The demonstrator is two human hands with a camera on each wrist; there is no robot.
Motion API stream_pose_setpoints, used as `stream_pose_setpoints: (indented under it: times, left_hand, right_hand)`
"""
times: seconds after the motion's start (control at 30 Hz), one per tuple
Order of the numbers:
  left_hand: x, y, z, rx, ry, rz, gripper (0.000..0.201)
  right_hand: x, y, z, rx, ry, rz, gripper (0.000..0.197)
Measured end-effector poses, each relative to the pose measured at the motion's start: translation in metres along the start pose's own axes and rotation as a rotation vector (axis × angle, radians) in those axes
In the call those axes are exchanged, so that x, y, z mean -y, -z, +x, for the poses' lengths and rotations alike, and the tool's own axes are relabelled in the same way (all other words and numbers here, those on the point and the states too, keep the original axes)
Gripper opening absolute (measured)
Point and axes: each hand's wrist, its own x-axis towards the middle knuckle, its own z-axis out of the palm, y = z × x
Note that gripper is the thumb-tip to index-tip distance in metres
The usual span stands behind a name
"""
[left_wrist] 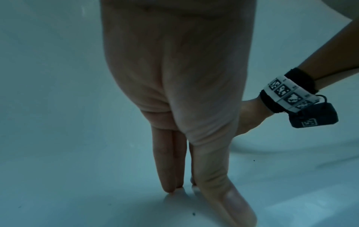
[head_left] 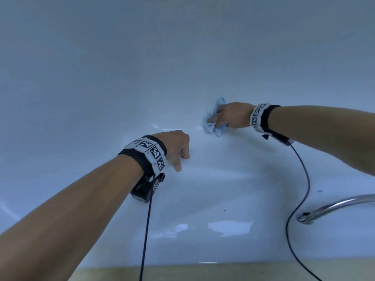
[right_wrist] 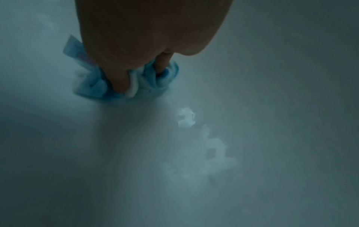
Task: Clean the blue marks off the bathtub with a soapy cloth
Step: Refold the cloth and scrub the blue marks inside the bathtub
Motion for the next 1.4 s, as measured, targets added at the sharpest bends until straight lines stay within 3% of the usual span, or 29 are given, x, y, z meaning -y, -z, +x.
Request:
stream_pose_setpoints:
  times: [0.03,0.1,0.2,0.23,0.27,0.3,0.4,0.47,0.53,0.57,0.6,0.7,0.77,0.83,0.93,1.0,1.07,1.17,1.23,1.27,1.33,1.4]
  left_hand:
    - [0.002,-0.001,0.001,-0.002,0.006,-0.005,0.055]
    - [0.008,-0.004,0.002,-0.006,0.009,-0.021,0.054]
    - [0.016,-0.011,0.001,-0.021,-0.014,-0.064,0.054]
    - [0.017,-0.011,-0.001,-0.030,-0.018,-0.072,0.054]
    - [0.018,-0.013,-0.003,-0.036,-0.019,-0.083,0.053]
    - [0.019,-0.014,-0.004,-0.033,-0.014,-0.092,0.053]
    - [0.014,-0.014,-0.009,-0.011,-0.006,-0.072,0.052]
    - [0.004,-0.011,-0.010,0.042,-0.014,-0.019,0.050]
    - [-0.012,-0.005,-0.013,0.070,-0.055,0.026,0.053]
    - [-0.022,-0.003,-0.012,0.073,-0.086,0.030,0.057]
    - [-0.033,-0.001,-0.010,0.070,-0.123,0.021,0.060]
    - [-0.057,0.008,0.005,0.123,-0.172,0.054,0.071]
    - [-0.062,0.013,0.016,0.186,-0.162,0.067,0.079]
    - [-0.061,0.017,0.024,0.217,-0.147,0.072,0.082]
    - [-0.058,0.015,0.027,0.222,-0.129,0.056,0.083]
    - [-0.057,0.013,0.025,0.217,-0.127,0.035,0.083]
    - [-0.057,0.013,0.024,0.222,-0.114,0.012,0.084]
    - [-0.062,0.016,0.019,0.227,-0.092,0.017,0.085]
    - [-0.065,0.016,0.018,0.221,-0.093,0.025,0.084]
    - [-0.065,0.016,0.018,0.219,-0.095,0.023,0.084]
    - [-0.063,0.015,0.021,0.211,-0.106,0.030,0.084]
    - [-0.058,0.012,0.025,0.212,-0.119,0.025,0.083]
  right_hand:
    - [-0.006,0.004,0.002,0.024,0.073,-0.105,0.024]
    - [-0.033,0.026,0.006,-0.109,-0.013,-0.204,0.034]
    - [-0.094,0.050,0.019,-0.594,-0.450,-0.173,0.052]
    - [-0.103,0.057,0.023,-0.691,-0.614,-0.066,0.054]
    - [-0.103,0.059,0.025,-0.699,-0.751,0.075,0.048]
    - [-0.097,0.057,0.030,-0.695,-0.789,0.127,0.041]
    - [-0.042,0.029,0.025,-0.533,-0.579,0.243,0.038]
    - [-0.010,-0.001,0.011,-0.316,-0.389,0.256,0.040]
    - [0.008,-0.011,-0.002,-0.111,-0.316,0.222,0.041]
    - [0.009,-0.004,-0.011,-0.094,-0.286,0.186,0.037]
    - [-0.001,0.004,-0.015,-0.133,-0.252,0.132,0.031]
    - [-0.071,0.031,-0.019,-0.541,-0.267,0.010,0.032]
    - [-0.121,0.043,-0.023,-0.731,-0.368,-0.033,0.033]
    - [-0.142,0.053,-0.032,-0.780,-0.541,-0.054,0.023]
    - [-0.129,0.049,-0.032,-0.787,-0.742,0.031,0.027]
    - [-0.107,0.032,-0.027,-0.769,-0.691,0.033,0.035]
    - [-0.078,0.007,-0.026,-0.673,-0.523,0.009,0.042]
    - [-0.018,-0.019,-0.039,-0.287,-0.117,-0.006,0.018]
    - [-0.013,-0.019,-0.039,-0.129,0.162,-0.171,0.014]
    - [-0.025,-0.009,-0.032,-0.140,0.185,-0.274,0.019]
    - [-0.062,0.014,-0.016,-0.235,0.128,-0.234,0.031]
    - [-0.087,0.044,-0.005,-0.458,-0.079,-0.096,0.025]
